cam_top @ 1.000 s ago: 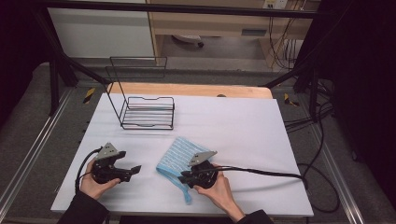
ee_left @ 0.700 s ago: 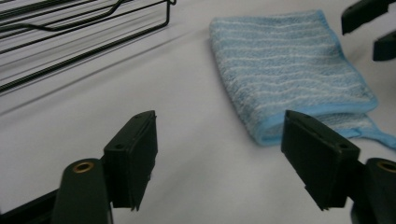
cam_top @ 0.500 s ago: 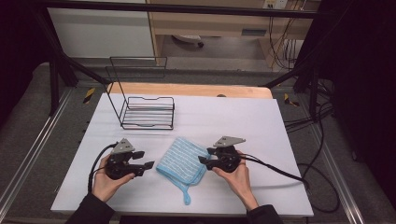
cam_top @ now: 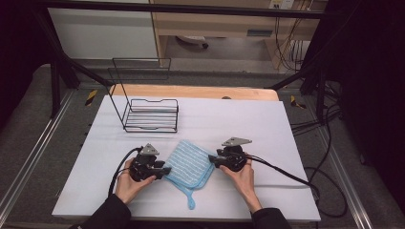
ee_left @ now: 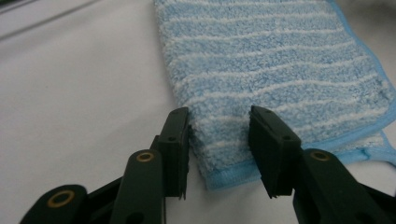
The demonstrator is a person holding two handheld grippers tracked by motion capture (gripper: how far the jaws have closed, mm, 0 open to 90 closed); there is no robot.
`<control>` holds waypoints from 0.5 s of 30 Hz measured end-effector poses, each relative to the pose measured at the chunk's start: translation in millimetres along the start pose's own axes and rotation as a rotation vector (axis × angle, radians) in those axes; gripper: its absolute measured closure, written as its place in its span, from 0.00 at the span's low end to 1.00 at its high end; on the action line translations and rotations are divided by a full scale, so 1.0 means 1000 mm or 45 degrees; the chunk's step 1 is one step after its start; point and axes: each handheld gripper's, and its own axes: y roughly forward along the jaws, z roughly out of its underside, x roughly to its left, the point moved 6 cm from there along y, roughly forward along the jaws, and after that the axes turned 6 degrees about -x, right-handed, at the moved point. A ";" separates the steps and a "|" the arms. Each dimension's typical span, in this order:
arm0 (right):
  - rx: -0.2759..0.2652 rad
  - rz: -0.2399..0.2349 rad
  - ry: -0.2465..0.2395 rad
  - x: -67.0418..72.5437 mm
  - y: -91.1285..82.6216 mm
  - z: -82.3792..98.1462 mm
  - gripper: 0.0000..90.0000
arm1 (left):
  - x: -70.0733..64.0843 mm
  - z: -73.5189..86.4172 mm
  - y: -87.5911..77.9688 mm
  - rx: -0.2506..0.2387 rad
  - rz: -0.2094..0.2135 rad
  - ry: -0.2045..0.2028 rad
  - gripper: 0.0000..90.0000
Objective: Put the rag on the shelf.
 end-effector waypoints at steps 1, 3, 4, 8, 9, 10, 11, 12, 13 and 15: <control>0.005 0.000 0.006 -0.001 0.001 0.001 0.59 | 0.000 0.000 0.000 0.000 0.000 0.000 0.65; 0.005 -0.008 0.014 -0.001 0.002 0.001 0.60 | 0.000 0.001 0.001 0.006 0.008 -0.012 0.66; 0.004 -0.011 0.017 -0.001 0.004 0.001 0.62 | 0.000 0.002 0.002 0.013 0.017 -0.010 0.67; 0.014 -0.050 0.041 0.000 0.008 0.002 0.67 | -0.001 0.003 0.003 0.024 0.040 -0.029 0.74; 0.014 -0.050 0.041 0.000 0.008 0.002 0.67 | -0.002 0.003 0.003 0.022 0.048 -0.041 0.74; 0.011 -0.070 0.045 0.000 0.010 0.002 0.72 | -0.003 0.003 0.003 0.024 0.051 -0.045 0.78; 0.014 -0.074 0.051 0.001 0.010 0.003 0.73 | -0.003 0.003 0.003 0.028 0.052 -0.049 0.80; 0.014 -0.074 0.051 0.001 0.010 0.003 0.73 | -0.003 0.003 0.003 0.029 0.055 -0.051 0.82; 0.018 -0.091 0.060 0.001 0.010 0.002 0.78 | -0.004 0.003 0.003 0.030 0.057 -0.050 0.85; 0.022 -0.098 0.072 0.001 0.010 0.002 0.80 | -0.005 0.002 0.003 0.026 0.047 -0.054 0.86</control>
